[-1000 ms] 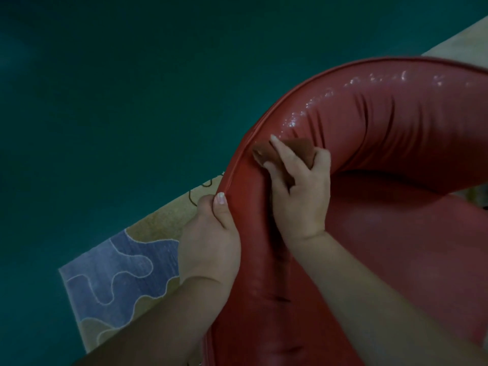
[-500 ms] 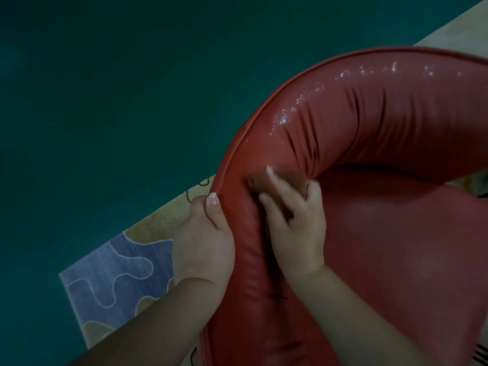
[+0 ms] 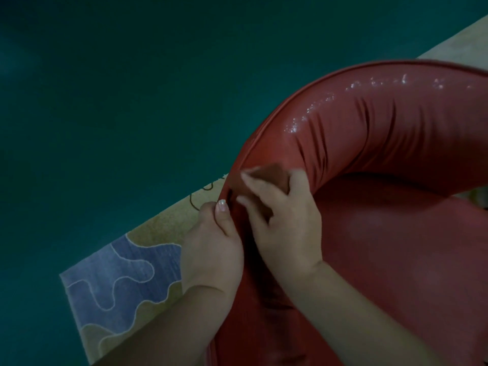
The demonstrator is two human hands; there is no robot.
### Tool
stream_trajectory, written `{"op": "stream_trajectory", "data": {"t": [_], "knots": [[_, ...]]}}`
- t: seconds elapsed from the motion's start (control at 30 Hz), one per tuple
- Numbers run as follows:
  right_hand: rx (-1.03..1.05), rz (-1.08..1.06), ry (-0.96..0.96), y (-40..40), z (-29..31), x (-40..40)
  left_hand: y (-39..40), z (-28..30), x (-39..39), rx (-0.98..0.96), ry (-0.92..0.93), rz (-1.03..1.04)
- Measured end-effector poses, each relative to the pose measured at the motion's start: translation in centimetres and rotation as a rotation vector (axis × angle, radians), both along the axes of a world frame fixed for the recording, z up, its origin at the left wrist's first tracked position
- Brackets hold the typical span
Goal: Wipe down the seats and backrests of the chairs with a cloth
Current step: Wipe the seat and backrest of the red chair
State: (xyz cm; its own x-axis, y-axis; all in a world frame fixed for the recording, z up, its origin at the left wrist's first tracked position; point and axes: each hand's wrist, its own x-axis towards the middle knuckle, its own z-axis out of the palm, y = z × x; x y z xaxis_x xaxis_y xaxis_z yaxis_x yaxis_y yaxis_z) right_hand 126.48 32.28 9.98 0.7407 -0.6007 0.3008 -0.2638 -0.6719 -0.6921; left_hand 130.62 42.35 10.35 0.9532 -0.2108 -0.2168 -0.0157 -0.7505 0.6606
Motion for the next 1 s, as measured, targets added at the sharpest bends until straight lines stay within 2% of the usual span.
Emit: {"op": "stream_trajectory", "data": {"t": [0.07,0.17,0.27,0.4,0.47,0.53,0.63,0.83,1.0], "knots": [[-0.019,0.051,0.008,-0.4,0.0,-0.3,0.0,0.1,0.0,0.003,0.002,0.001],[-0.076,-0.078,0.041,-3.0,0.7,3.2,-0.1,0.1,0.0,0.005,0.005,0.001],[-0.029,-0.148,0.021,-3.1,0.5,4.2,-0.1,-0.1,0.1,0.015,-0.008,0.002],[-0.015,0.056,-0.03,0.3,-0.5,-0.9,0.0,0.0,0.0,0.025,-0.002,-0.007],[-0.057,0.098,-0.015,-0.8,-0.6,-0.8,-0.1,0.0,0.1,0.019,-0.006,0.006],[-0.095,-0.002,-0.006,-3.0,-0.3,1.5,-0.2,0.0,0.1,0.015,-0.003,0.018],[-0.034,-0.154,-0.018,-4.2,0.0,3.7,0.0,-0.1,0.1,0.015,0.004,0.022],[0.008,0.002,-0.061,0.0,-1.5,-2.8,-0.1,0.0,0.0,0.034,0.014,0.018],[0.009,-0.161,-0.053,-3.2,-0.7,1.1,0.1,0.1,-0.3,-0.017,-0.054,-0.014]]}}
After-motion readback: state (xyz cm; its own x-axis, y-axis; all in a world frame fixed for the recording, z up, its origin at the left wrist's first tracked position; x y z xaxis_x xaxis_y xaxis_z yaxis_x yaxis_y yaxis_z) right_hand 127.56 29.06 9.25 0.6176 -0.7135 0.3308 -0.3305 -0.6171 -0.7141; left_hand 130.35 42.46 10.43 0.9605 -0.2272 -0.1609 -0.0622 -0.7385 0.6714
